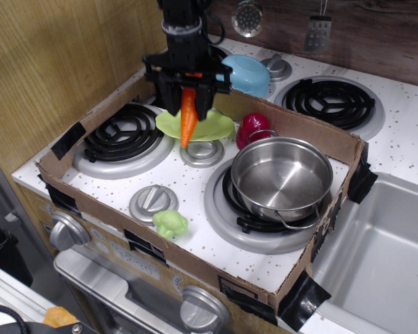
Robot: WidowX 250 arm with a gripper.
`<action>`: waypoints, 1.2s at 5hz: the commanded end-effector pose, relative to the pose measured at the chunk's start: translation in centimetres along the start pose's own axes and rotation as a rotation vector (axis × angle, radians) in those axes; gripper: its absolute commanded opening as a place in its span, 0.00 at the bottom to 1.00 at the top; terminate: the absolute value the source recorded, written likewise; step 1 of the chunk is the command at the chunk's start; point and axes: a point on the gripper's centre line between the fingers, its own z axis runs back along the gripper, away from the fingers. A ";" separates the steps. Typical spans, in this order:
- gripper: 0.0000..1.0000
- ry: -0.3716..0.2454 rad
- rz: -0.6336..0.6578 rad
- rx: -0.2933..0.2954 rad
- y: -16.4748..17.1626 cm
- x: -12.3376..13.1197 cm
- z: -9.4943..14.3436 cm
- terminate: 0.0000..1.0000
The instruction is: Put carrot on plate
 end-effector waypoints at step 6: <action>1.00 -0.138 0.197 0.335 -7.4 -3.9 13.4 0.00</action>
